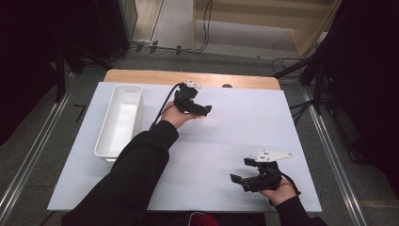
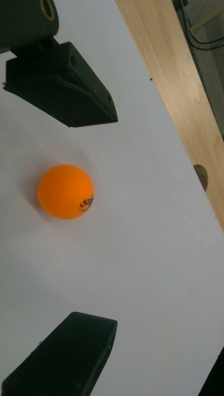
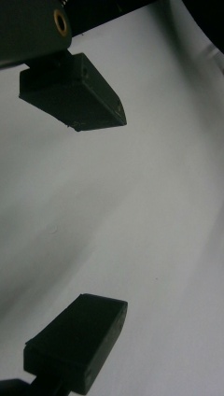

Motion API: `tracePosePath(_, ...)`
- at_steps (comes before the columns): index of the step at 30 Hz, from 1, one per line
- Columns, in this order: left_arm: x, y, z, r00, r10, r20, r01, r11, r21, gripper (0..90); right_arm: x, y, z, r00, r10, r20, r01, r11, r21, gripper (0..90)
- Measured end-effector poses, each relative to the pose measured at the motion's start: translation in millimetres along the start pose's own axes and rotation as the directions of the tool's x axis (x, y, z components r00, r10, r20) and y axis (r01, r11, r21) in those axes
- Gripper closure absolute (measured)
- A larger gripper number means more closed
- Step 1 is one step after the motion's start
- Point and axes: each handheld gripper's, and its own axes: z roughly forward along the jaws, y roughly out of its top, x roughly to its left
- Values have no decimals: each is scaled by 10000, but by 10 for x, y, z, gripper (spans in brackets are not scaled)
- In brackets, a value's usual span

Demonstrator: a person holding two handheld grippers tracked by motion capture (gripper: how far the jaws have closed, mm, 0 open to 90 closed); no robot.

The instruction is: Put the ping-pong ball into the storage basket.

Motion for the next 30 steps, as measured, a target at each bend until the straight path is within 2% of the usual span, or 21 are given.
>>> tracePosePath(2,5,-3,31,10000,30,-72,-30,10000,17,41,-2,4,7,10000,-35,20,35,10000,-10,98)
tracePosePath(5,26,-8,68,9997,-215,-132,213,9996,-162,42,-1,5,5,10000,-13,6,13,10000,-14,98)
tracePosePath(8,43,-15,100,9994,-263,-212,256,9992,-302,58,1,4,1,10000,38,-14,-38,10000,-9,98)
tracePosePath(10,63,-15,112,9993,-260,-274,252,9992,-304,58,-2,2,-1,10000,31,-39,-31,10000,-7,97)
tracePosePath(12,73,1,130,9988,-414,-257,410,9990,-183,58,-9,1,1,10000,-10,5,10,10000,-57,98)
tracePosePath(19,35,74,164,9993,-281,-231,275,9994,-223,58,-8,2,-5,10000,12,-33,-12,10000,-50,98)
tracePosePath(30,53,37,220,9987,-471,-172,466,9985,-296,59,-6,-3,-1,10000,-3,-54,3,10000,56,98)
